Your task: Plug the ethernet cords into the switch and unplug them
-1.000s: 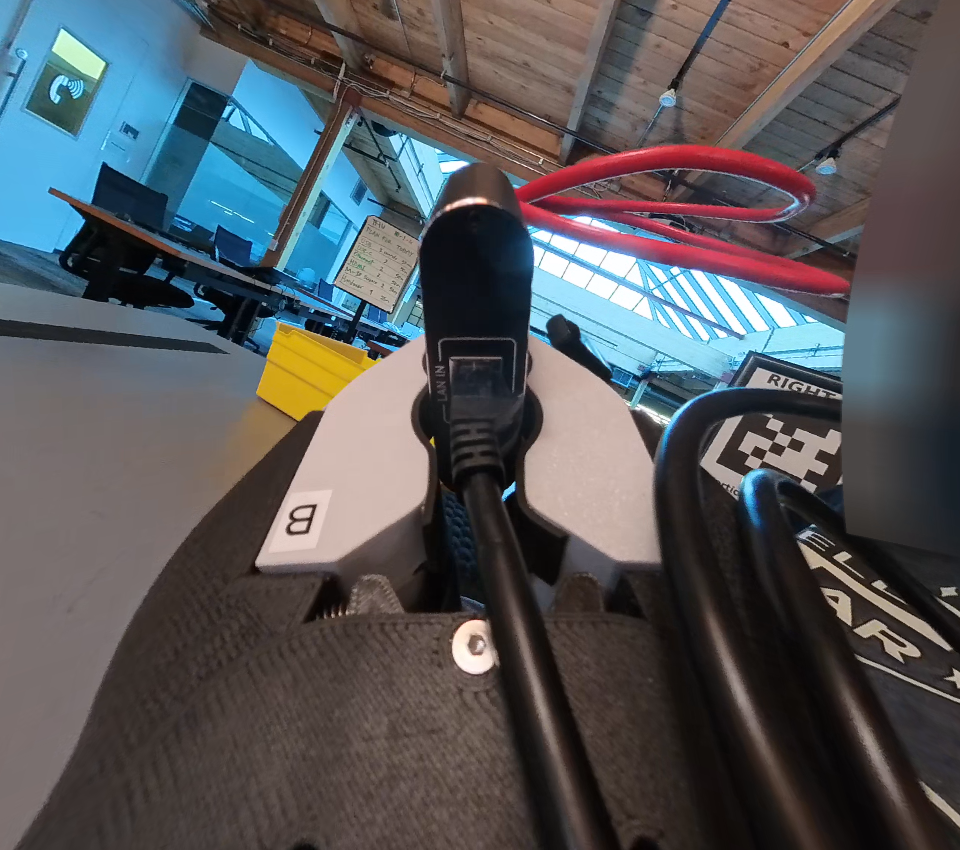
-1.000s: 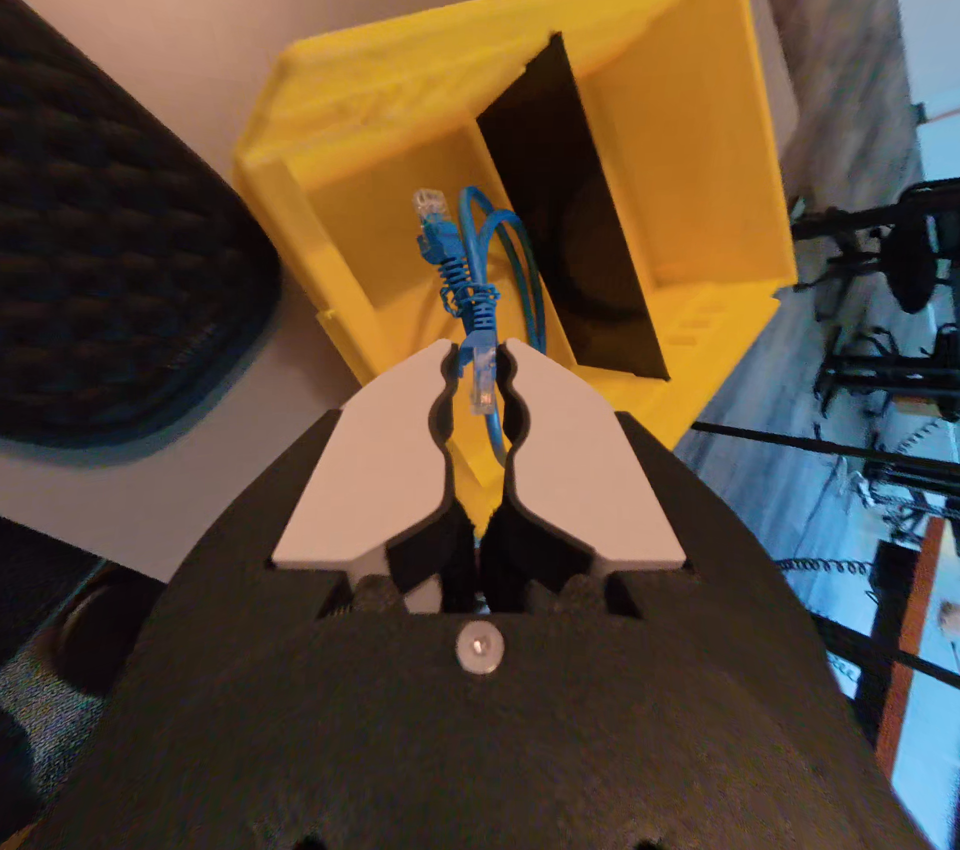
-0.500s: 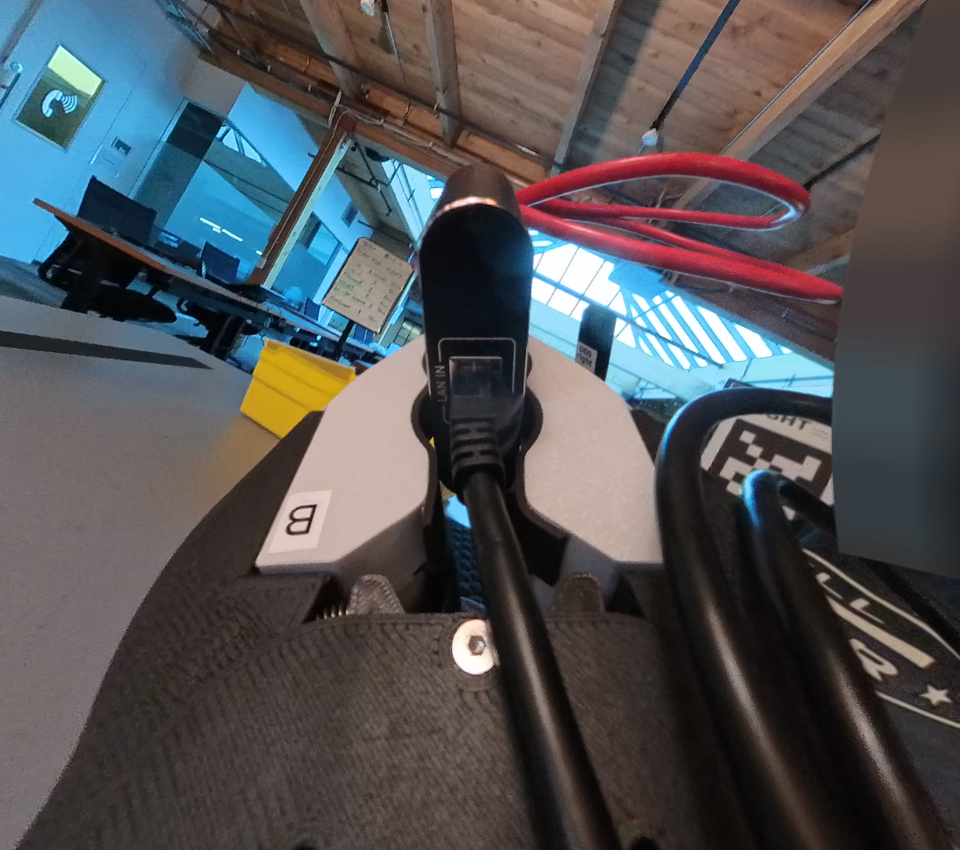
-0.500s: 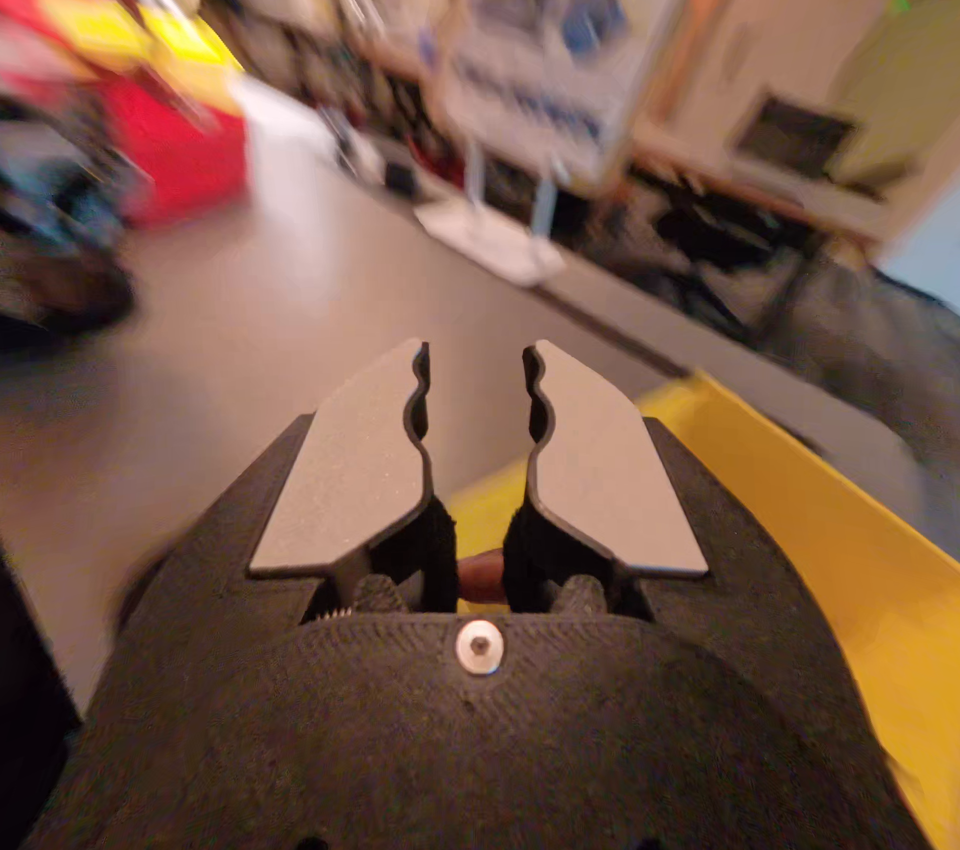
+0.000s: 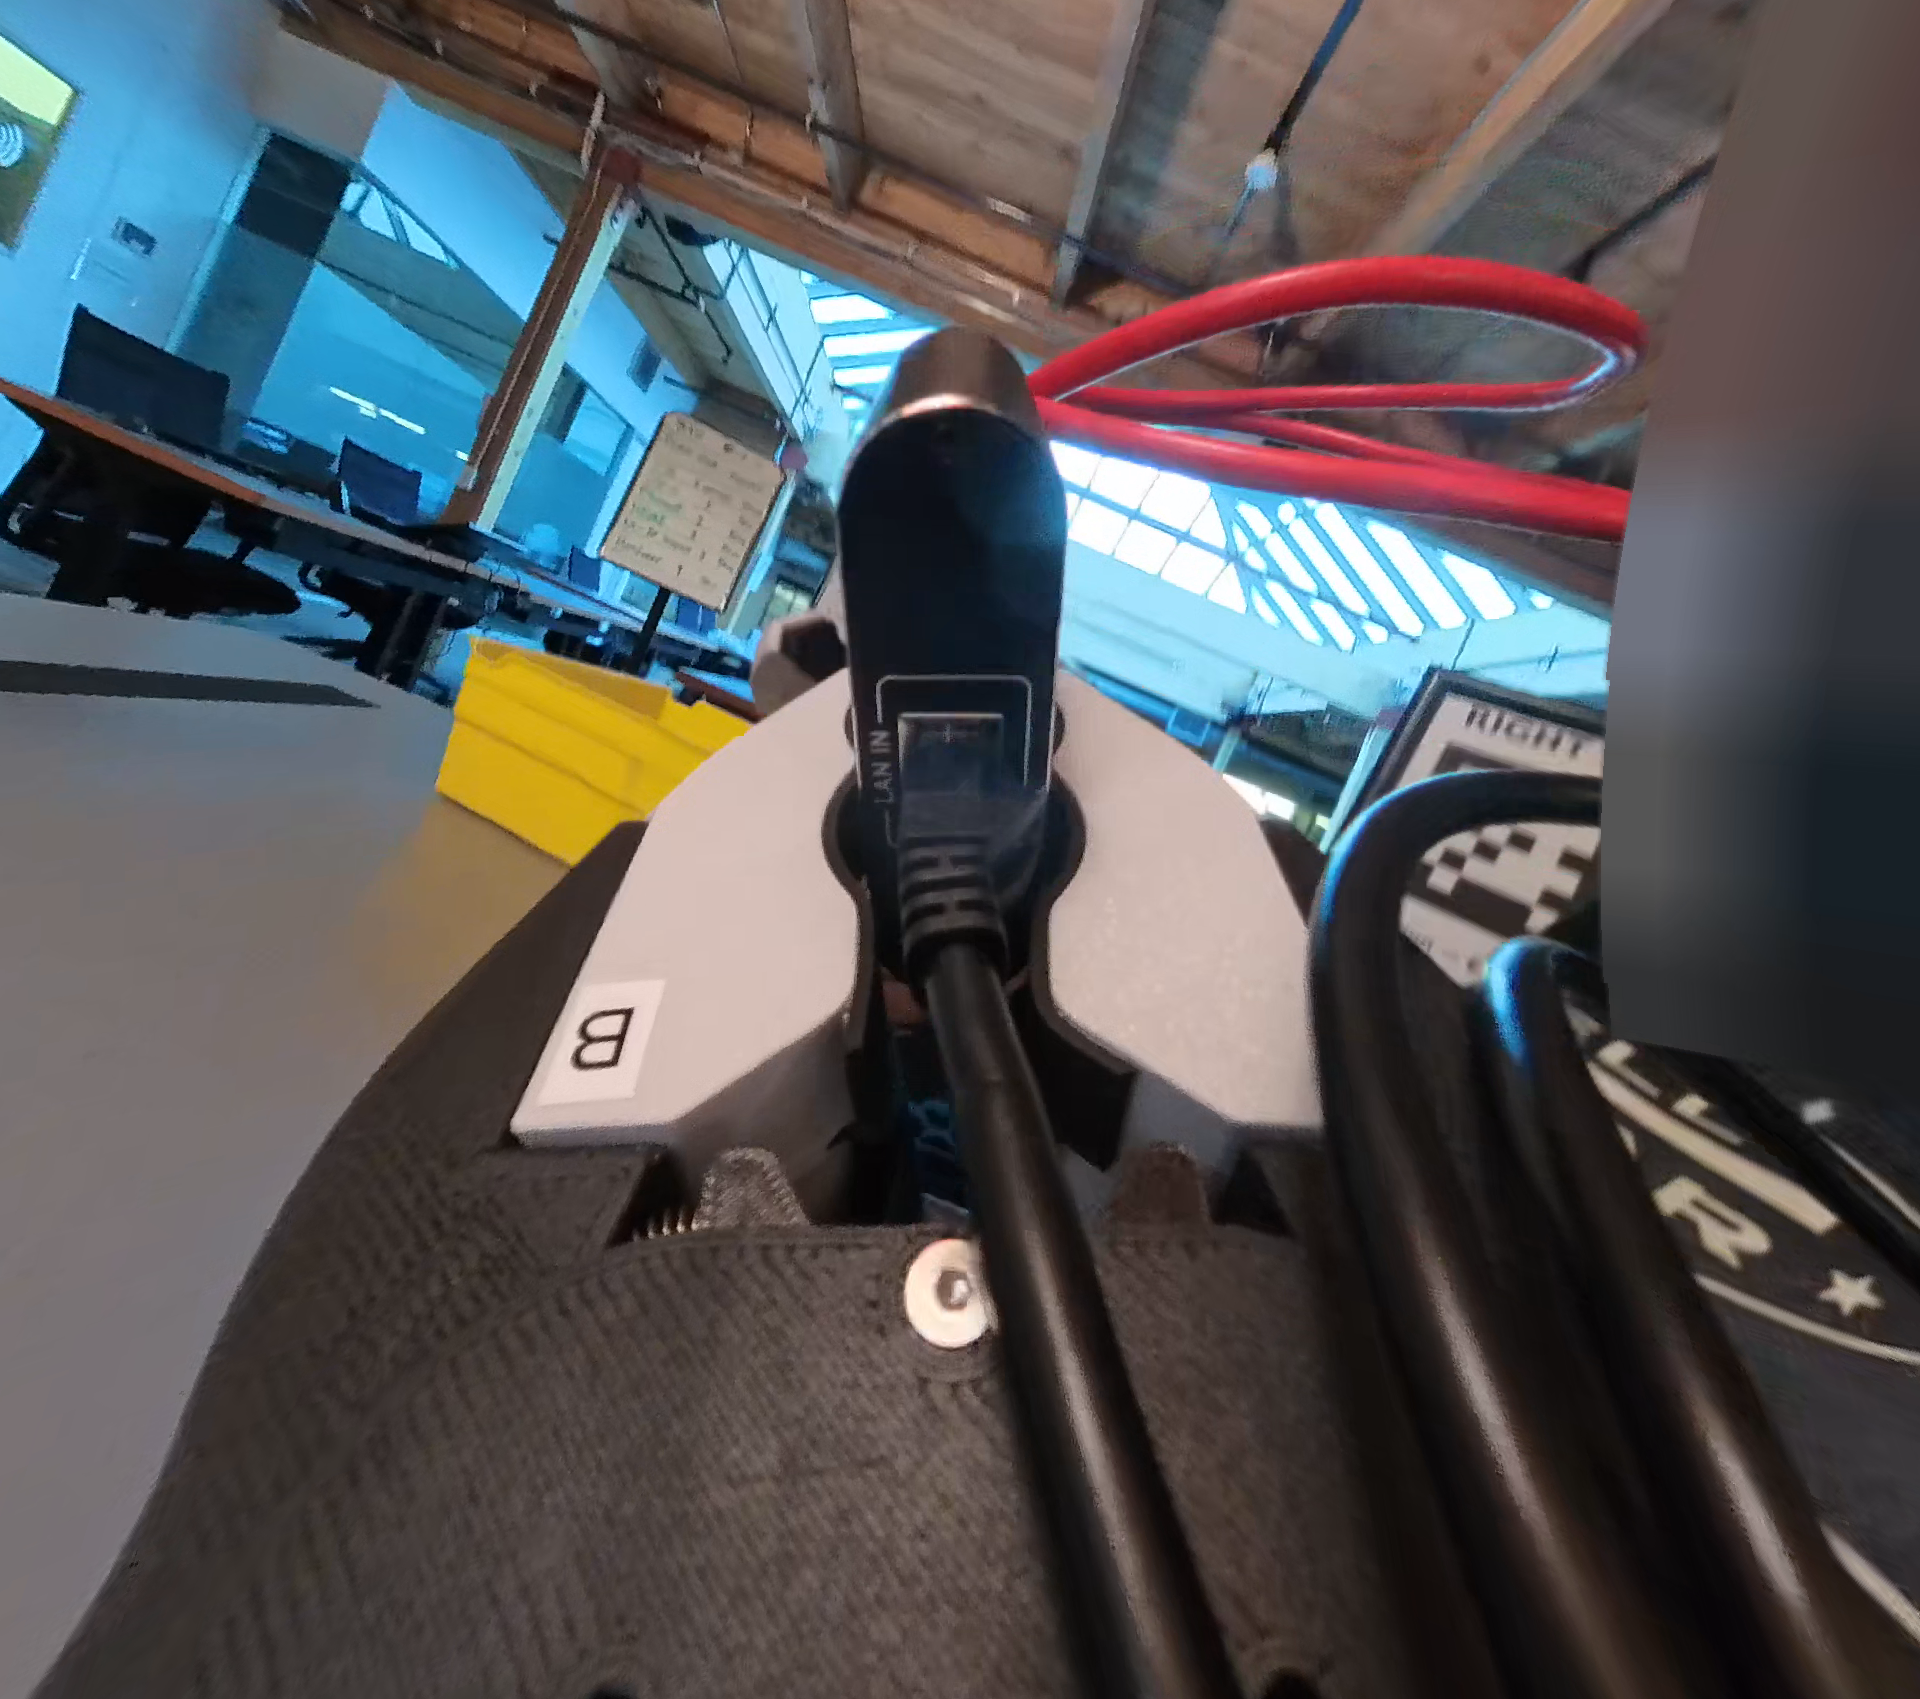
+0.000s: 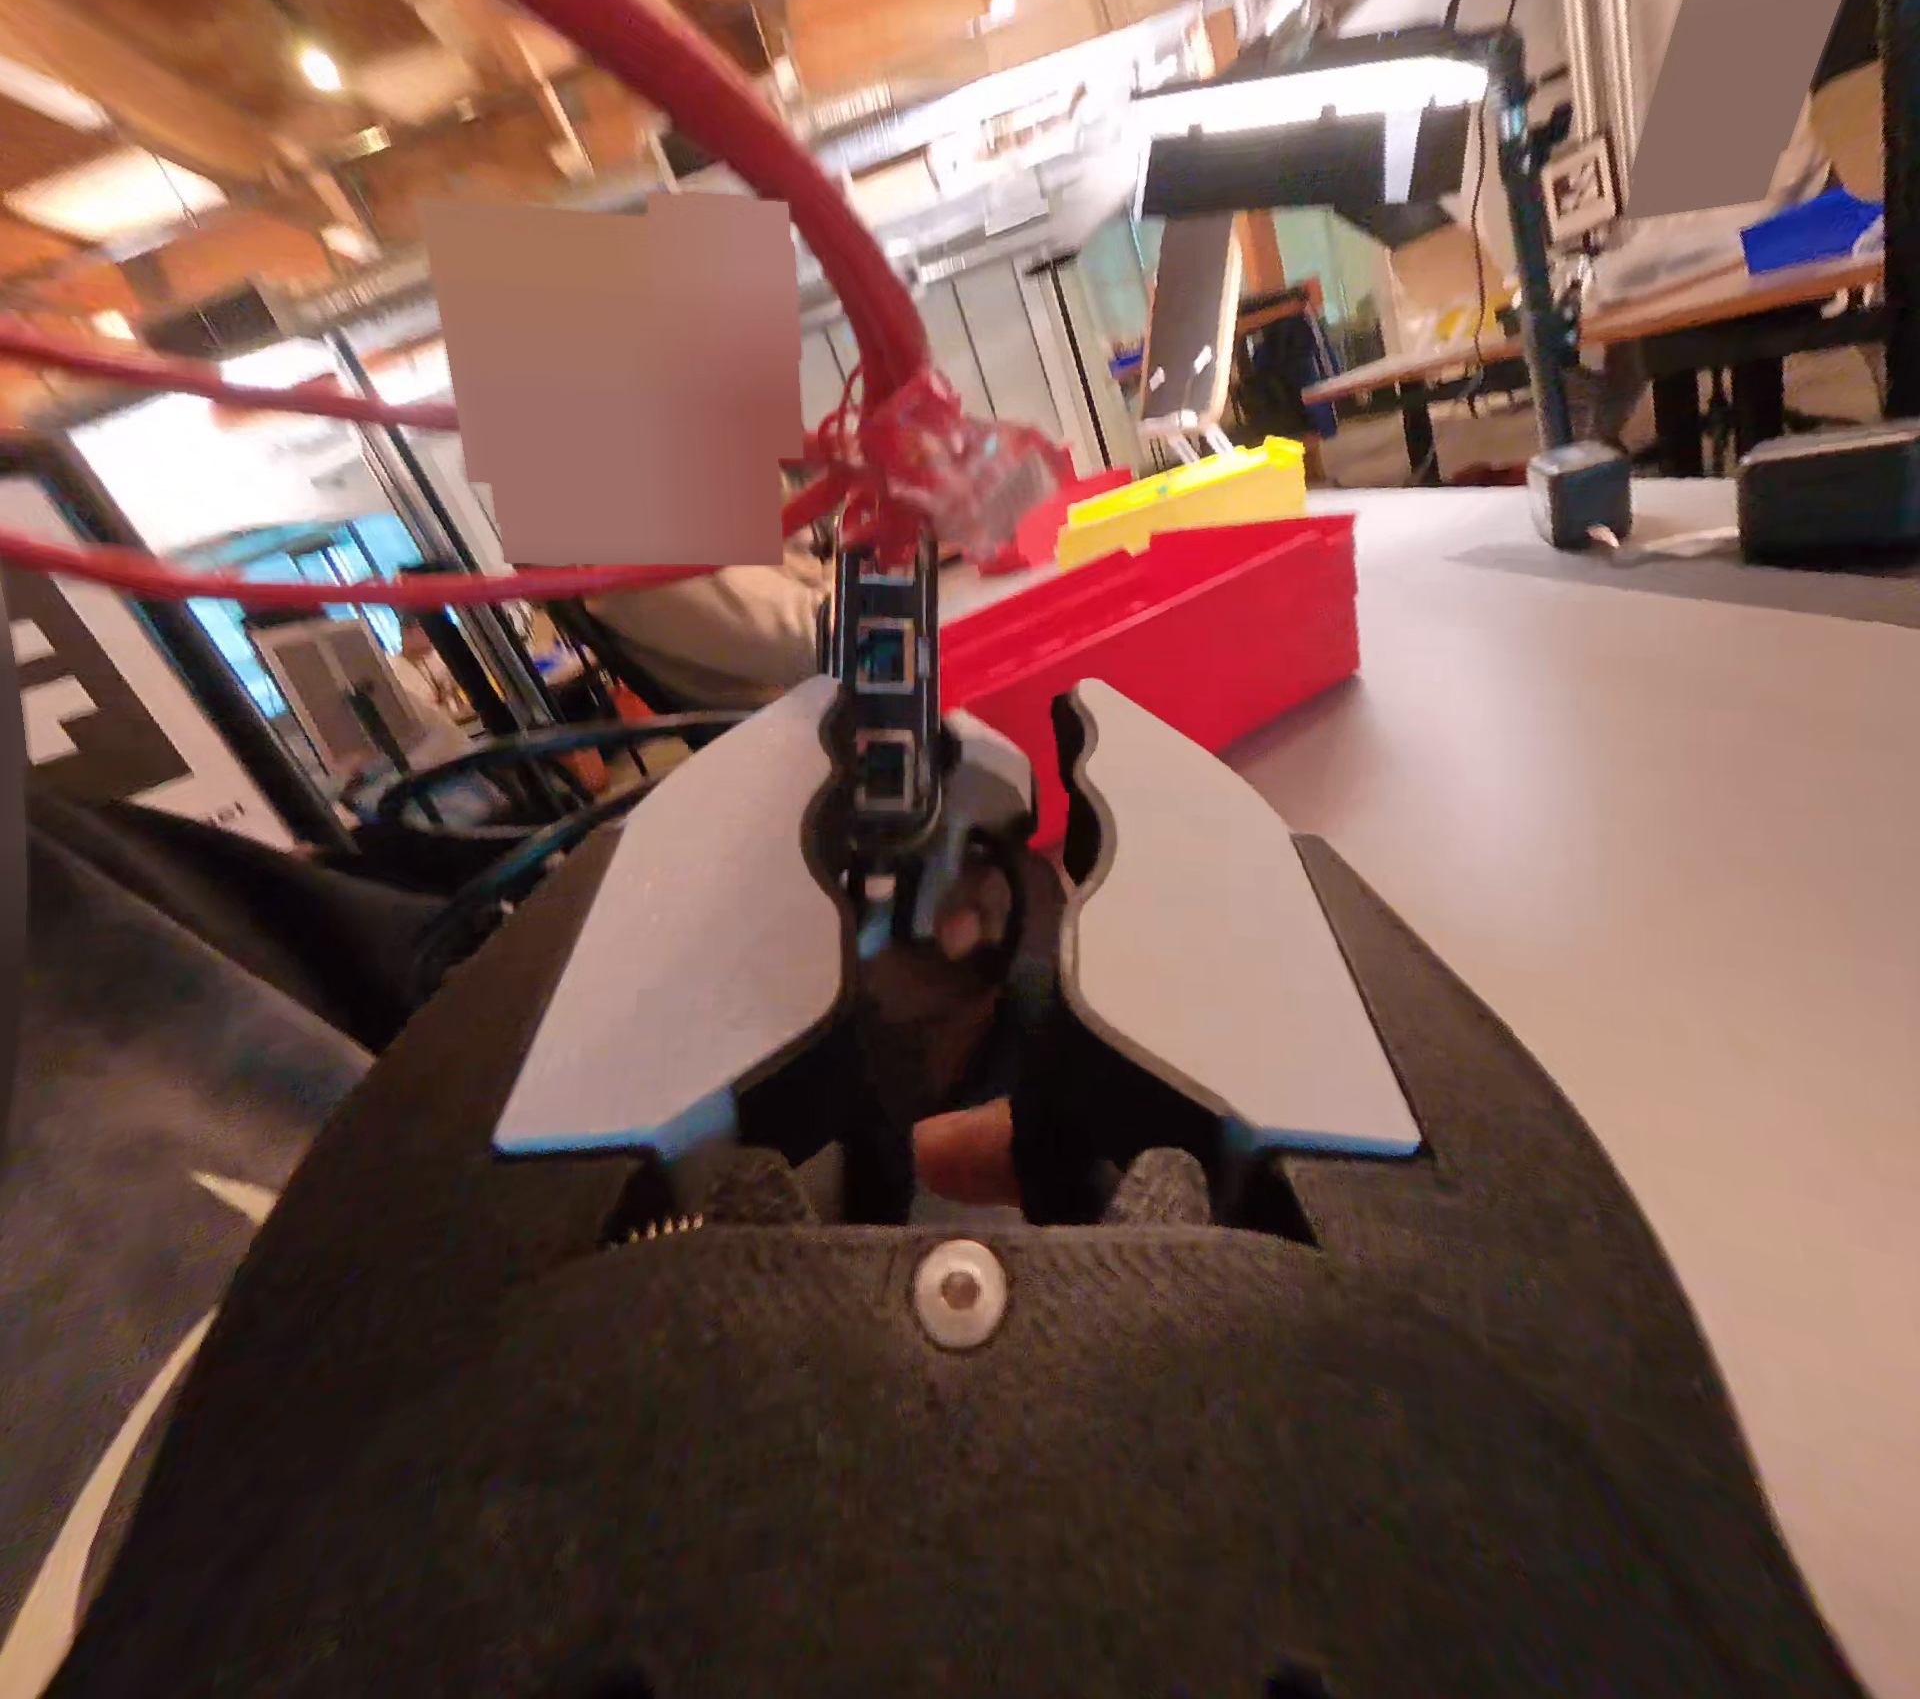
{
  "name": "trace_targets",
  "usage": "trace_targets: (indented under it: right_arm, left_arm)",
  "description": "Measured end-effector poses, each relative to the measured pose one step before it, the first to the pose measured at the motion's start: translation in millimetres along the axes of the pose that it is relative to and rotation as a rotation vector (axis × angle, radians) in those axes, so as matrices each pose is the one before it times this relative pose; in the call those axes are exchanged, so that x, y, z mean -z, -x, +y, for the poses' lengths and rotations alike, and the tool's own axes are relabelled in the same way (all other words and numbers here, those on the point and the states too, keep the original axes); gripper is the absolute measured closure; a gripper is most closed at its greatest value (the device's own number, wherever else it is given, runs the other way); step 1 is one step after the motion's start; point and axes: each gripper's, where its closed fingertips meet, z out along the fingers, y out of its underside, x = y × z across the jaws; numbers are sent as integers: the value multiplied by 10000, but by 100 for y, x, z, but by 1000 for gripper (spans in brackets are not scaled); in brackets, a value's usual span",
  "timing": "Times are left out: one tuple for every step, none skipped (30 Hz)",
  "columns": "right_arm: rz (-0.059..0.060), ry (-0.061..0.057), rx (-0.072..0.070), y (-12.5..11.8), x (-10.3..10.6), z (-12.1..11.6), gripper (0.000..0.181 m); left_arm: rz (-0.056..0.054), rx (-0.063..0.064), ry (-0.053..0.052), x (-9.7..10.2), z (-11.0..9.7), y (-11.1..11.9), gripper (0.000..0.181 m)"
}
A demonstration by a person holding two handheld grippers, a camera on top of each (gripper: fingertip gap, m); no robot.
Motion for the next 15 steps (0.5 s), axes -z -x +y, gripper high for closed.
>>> trace_targets:
  right_arm:
    - [-98,-429,-106,178,-140,-229,146]
    - [-148,-389,-67,231,27,-383,149]
    - [-203,-237,-35,288,75,-351,151]
    - [-181,-29,-33,242,89,-145,152]
    - [-124,135,14,125,58,113,152]
    - [-71,71,64,85,27,140,153]
    - [-42,-9,91,61,9,111,155]
    - [-74,-82,83,117,-8,-7,158]
    - [-81,-91,56,130,-9,-28,158]
    - [-79,-77,-15,120,-23,-20,158]
    - [-147,-89,-73,209,-32,-26,160]
    - [-180,-128,-110,250,-57,-42,159]
    - [-315,-226,-132,446,-63,-174,152]
    - [-397,-434,-243,557,-8,-470,153]
    - [-279,-422,-317,339,21,-478,154]
  left_arm:
    - [14,-213,336,-223,583,-171,156]
    - [0,-227,330,-225,569,-162,156]
    - [-42,-252,315,-211,524,-99,156]
    - [-70,-262,299,-195,502,-64,155]
    - [-69,-240,231,-169,367,-44,156]
    - [-71,-180,61,-71,120,5,156]
    - [-34,-84,69,-35,106,20,156]
    - [-7,-30,79,-30,102,0,155]
    - [-4,-48,2,-12,-9,-16,155]
    - [3,-94,-17,0,-34,-60,155]
    - [29,-103,-19,-4,-33,-100,155]
    - [81,-104,-45,-21,-63,-189,155]
    - [84,-104,-67,-16,-88,-203,155]
    - [34,-112,53,-47,91,-128,155]
    - [26,-124,132,-95,183,-134,155]
